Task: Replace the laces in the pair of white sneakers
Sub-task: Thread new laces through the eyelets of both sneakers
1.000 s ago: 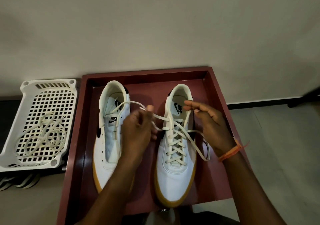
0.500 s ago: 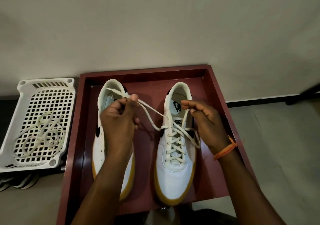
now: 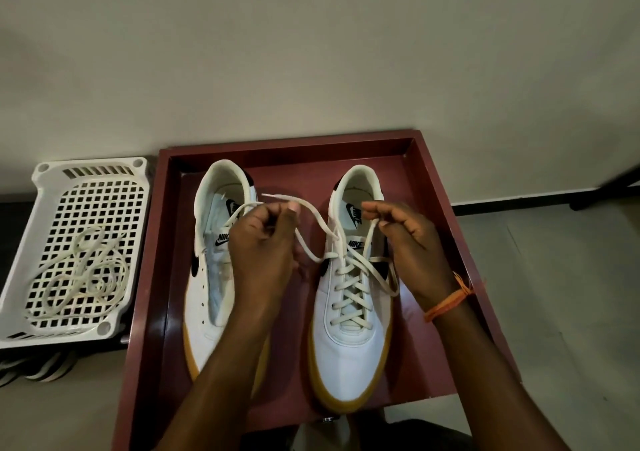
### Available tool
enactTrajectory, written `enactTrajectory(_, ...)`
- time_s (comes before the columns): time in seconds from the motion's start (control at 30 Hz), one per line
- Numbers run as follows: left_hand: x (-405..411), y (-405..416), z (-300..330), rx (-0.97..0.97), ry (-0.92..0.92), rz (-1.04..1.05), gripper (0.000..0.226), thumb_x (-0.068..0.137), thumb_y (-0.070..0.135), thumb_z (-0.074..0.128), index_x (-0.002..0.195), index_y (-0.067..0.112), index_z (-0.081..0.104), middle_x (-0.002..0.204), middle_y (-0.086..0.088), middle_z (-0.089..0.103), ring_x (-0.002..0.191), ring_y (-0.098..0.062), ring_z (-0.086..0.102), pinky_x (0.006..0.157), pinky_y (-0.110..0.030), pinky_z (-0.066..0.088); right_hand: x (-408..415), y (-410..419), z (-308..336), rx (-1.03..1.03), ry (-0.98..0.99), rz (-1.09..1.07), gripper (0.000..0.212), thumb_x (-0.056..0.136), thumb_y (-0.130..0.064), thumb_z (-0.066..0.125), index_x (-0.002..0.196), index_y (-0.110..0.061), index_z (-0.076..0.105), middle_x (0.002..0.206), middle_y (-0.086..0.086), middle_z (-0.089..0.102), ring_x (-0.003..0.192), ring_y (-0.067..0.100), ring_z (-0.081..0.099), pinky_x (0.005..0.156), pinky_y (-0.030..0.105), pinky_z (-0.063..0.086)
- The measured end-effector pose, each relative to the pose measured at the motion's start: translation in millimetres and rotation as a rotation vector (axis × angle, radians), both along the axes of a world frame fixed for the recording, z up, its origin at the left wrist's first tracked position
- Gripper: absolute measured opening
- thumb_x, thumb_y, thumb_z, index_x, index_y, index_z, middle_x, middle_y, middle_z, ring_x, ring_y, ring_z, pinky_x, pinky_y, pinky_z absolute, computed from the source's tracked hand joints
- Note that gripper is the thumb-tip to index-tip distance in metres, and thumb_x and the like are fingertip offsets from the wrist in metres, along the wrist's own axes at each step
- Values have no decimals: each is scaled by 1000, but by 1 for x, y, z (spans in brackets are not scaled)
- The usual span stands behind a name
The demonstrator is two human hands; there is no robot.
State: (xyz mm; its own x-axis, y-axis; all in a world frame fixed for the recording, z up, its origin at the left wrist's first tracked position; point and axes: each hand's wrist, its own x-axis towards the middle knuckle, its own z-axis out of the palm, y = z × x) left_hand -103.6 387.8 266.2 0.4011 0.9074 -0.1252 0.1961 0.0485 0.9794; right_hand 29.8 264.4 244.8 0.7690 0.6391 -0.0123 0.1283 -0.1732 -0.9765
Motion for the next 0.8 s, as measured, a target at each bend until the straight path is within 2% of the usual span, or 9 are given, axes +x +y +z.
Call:
enactTrajectory(0.13,-2,-11,-6,97,233,-172,34,89,46,67,66,21,69,51,5,64,43,-10,59,49,-32,51,-2,2,-1,-8,-48,2,34,93,4,46,114,-9,70,111,-3,68,107,6,63,92,20,49)
enactTrajectory(0.2,2,-22,-8,111,258,-199,35,82,53,71,64,23,70,53,9,65,46,-6,60,53,-30,54,-2,1,-1,-16,-69,9,35,94,7,46,114,-9,70,109,-4,68,105,4,63,88,16,49)
enactTrajectory(0.37,4,-27,-5,200,192,-177,14,79,41,79,72,29,75,62,16,68,57,0,64,57,-11,47,-2,2,-2,-12,-84,11,35,94,7,46,114,-7,70,111,-2,68,106,3,62,86,13,48)
enactTrajectory(0.43,5,-27,-7,112,156,-165,10,80,35,80,74,28,76,61,13,69,51,-2,61,55,-17,50,-3,3,-2,-8,-100,11,35,93,8,46,114,-7,70,111,-1,68,105,2,62,85,11,47)
enactTrajectory(0.53,7,-25,-9,-138,30,-162,12,77,24,83,85,19,75,67,-1,71,48,-9,59,47,-24,48,-4,3,-1,-6,-100,8,34,93,8,46,114,-6,70,111,-1,68,104,1,62,83,9,46)
enactTrajectory(0.67,5,-21,-8,-144,-10,-205,7,82,17,78,85,12,74,61,-2,68,46,-8,56,44,-20,46,-4,3,-2,-7,-90,8,35,93,8,47,114,-7,70,111,-1,68,104,1,62,81,9,46)
enactTrajectory(0.8,7,-20,-9,-152,9,-270,10,91,16,69,86,7,70,59,-3,64,45,-9,57,44,-22,47,-1,1,-1,-10,-64,13,36,93,7,46,113,-9,70,111,-3,68,105,1,62,83,12,48)
